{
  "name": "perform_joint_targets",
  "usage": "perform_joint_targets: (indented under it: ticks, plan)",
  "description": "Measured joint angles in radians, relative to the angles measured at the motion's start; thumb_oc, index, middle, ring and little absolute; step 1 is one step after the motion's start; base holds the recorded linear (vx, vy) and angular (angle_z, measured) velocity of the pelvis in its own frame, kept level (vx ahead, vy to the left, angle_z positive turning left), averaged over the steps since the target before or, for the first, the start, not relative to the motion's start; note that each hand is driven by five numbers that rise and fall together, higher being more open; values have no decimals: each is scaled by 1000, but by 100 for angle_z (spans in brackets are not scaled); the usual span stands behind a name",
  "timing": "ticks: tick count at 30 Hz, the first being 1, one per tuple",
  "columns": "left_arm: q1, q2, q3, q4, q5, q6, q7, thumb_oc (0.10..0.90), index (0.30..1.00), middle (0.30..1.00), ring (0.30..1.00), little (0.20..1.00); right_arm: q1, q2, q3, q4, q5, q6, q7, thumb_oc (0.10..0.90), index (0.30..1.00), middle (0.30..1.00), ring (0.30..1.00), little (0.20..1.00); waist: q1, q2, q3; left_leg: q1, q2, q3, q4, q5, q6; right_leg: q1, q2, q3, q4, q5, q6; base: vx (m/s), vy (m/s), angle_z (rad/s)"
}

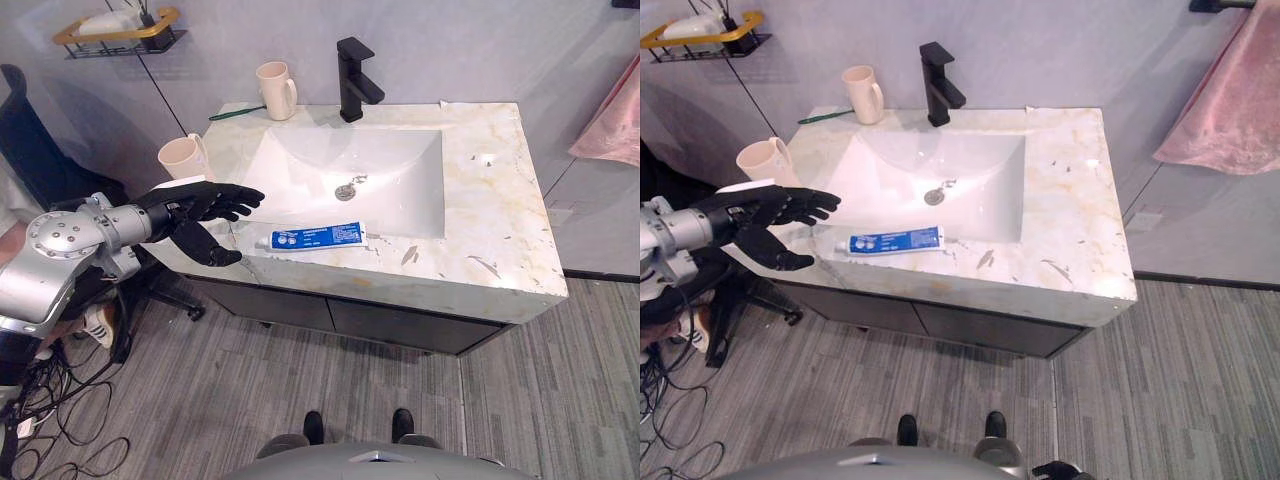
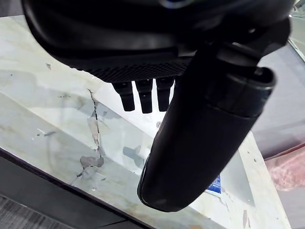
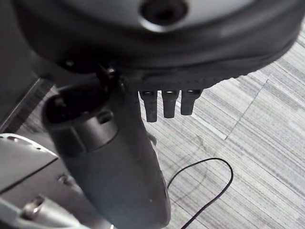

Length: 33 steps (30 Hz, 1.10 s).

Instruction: Organize the bathroom.

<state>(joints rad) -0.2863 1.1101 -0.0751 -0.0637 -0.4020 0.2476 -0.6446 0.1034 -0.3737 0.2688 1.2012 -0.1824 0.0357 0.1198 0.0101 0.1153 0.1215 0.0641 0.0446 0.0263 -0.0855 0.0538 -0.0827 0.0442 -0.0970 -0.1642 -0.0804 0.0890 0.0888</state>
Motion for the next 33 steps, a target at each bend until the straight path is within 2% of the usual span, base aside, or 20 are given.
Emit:
perform_joint_targets:
  ticks: [5, 12, 16, 25, 33]
  plan:
    - [0, 0, 0, -2, -34, 0, 1, 800, 900, 900, 900, 900, -5, -5, -9, -3, -1, -3, 0, 800, 900, 900, 900, 900, -8, 9, 14, 13, 0, 0, -3, -7, -6, 15, -1, 1, 0, -8, 4, 9, -2, 0]
    - [0, 0, -1, -11, -63, 9, -16, 800, 900, 900, 900, 900, -5, -27, -21, -21, -1, -1, 2, 800, 900, 900, 900, 900, -23, 51, 37, 8, 0, 7, 0, -7, -1, 8, -1, 6, 0, -4, 1, -10, 1, -2]
    - [-12, 0, -25, -21, -63, 18, -15, 800, 900, 900, 900, 900, -11, -46, -22, -26, -1, 0, 4, 800, 900, 900, 900, 900, -42, 63, 42, 11, -1, 9, 1, -5, 1, 7, -2, 7, 0, -4, 1, 0, 0, 0]
    - [-40, -5, -77, -25, -64, 44, -16, 800, 900, 900, 900, 900, -48, -74, -25, -20, -2, 17, 6, 800, 900, 900, 900, 900, -46, 101, 61, 14, -3, 25, 2, -5, 0, 2, -4, 22, 0, -8, 6, -4, 23, -4]
    - [-64, -5, -91, -25, -59, 66, -27, 800, 900, 900, 900, 900, -49, -75, -25, -19, -2, 19, 9, 800, 900, 900, 900, 900, -45, 99, 64, 14, -3, 26, 2, -4, -1, 2, -4, 23, 0, -9, 6, 0, 0, 0]
